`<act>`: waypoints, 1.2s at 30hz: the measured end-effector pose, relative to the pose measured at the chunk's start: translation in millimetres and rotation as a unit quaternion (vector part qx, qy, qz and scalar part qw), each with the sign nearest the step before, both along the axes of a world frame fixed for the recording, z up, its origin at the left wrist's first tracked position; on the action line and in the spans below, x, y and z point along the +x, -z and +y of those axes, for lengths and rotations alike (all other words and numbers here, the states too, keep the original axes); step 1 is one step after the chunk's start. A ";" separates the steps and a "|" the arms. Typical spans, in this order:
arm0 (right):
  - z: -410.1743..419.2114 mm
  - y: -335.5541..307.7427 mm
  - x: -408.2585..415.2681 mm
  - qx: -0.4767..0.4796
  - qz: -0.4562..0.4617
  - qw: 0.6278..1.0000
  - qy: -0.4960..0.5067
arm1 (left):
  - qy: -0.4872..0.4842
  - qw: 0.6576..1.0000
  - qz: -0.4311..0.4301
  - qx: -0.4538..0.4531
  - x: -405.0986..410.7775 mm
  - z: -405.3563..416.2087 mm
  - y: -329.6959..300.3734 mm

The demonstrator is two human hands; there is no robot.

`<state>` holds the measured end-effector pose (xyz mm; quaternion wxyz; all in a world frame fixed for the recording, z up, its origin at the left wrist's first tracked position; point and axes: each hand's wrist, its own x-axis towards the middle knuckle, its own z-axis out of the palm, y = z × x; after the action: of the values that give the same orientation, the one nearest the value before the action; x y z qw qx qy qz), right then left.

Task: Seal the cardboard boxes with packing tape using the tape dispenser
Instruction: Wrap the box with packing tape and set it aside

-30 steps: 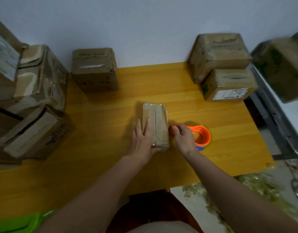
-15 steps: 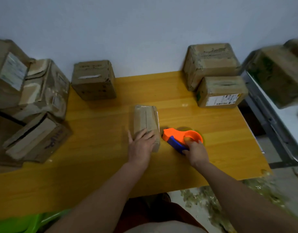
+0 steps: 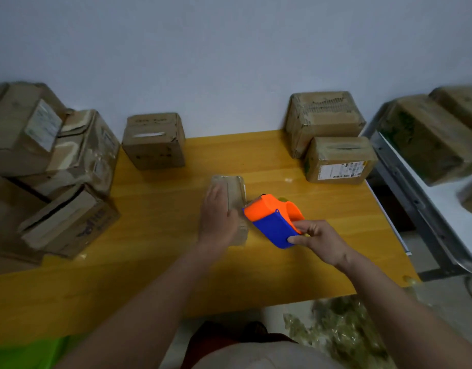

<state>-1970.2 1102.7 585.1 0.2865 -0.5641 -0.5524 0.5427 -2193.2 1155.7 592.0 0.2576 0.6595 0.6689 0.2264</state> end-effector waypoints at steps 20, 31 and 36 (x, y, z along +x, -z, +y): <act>5.4 -38.9 -8.7 -0.097 0.027 0.989 -0.108 | 0.022 0.798 -0.483 -0.360 -19.8 -15.4 -38.3; 9.6 -42.8 -8.7 -0.143 -0.011 0.972 -0.185 | -0.057 0.825 -0.465 -0.315 -21.2 -20.4 -22.9; 6.8 -48.3 -20.1 -0.132 -0.032 0.972 -0.190 | -0.139 0.869 -0.416 -0.231 -22.2 -26.2 -7.7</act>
<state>-1990.3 1109.5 633.5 0.0831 -0.4989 -0.5817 0.6371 -2215.4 1129.5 599.7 0.6229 0.3262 0.6179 0.3517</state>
